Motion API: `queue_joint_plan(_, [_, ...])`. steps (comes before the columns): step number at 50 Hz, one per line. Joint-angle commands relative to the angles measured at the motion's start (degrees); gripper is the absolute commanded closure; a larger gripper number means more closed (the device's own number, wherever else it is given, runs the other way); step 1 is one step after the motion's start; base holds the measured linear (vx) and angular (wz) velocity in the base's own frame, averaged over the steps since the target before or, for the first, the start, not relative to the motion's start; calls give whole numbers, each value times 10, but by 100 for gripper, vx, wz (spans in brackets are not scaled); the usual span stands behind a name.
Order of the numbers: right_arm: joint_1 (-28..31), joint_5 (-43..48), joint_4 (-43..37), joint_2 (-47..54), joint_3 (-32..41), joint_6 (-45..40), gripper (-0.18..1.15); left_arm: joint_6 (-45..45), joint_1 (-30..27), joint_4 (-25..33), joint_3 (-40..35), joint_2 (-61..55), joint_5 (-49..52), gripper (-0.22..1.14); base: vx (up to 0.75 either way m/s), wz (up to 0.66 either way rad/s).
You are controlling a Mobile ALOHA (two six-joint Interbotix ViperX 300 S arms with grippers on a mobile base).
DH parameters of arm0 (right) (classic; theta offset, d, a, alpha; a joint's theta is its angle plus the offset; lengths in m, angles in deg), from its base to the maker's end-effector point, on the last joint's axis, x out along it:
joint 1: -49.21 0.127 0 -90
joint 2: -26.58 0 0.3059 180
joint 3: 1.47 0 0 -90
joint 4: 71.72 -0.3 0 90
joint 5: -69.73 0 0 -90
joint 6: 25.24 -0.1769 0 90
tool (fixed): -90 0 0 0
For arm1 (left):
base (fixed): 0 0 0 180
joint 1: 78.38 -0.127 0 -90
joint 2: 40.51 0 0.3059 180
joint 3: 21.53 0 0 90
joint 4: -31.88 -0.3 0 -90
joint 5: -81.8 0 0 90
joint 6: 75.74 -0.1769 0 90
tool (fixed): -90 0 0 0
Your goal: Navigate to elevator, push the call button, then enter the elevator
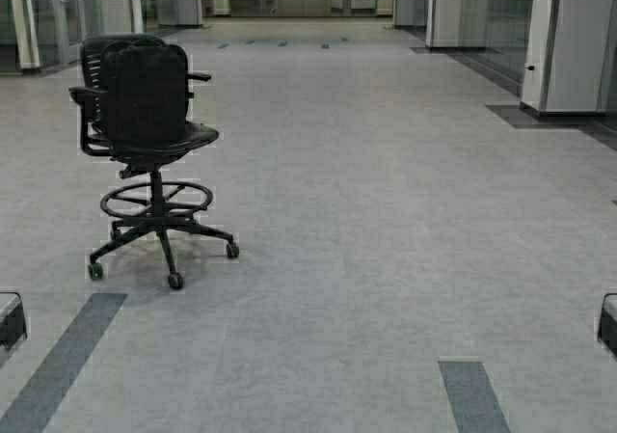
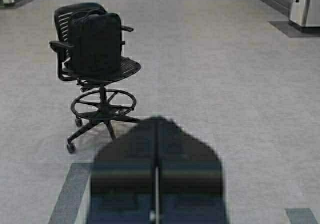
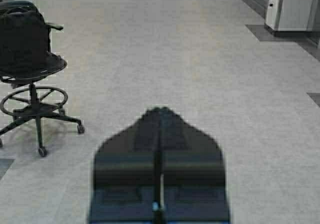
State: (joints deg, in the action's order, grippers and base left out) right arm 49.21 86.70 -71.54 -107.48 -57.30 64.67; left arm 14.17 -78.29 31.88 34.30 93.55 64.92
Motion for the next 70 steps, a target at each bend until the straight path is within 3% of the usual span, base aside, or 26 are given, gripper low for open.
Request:
queue_joint_plan(1, [2,2,-3,1,-6,-5,94,16,2,1,4,23,18,94,0,0])
queue_joint_plan(7, [2,2,-3,-6,-7,-8,93,20,2,1,2,25,21,89,0,0])
queue_joint_plan(32, [2,2,-2,-7,-5,-6,93,17,2,-2,8,12,19,89,7,0])
queue_joint_plan(70, [1,18,-2,-46,-10,-23,93,7,-29,-2,28,-7,-40,89,32,8])
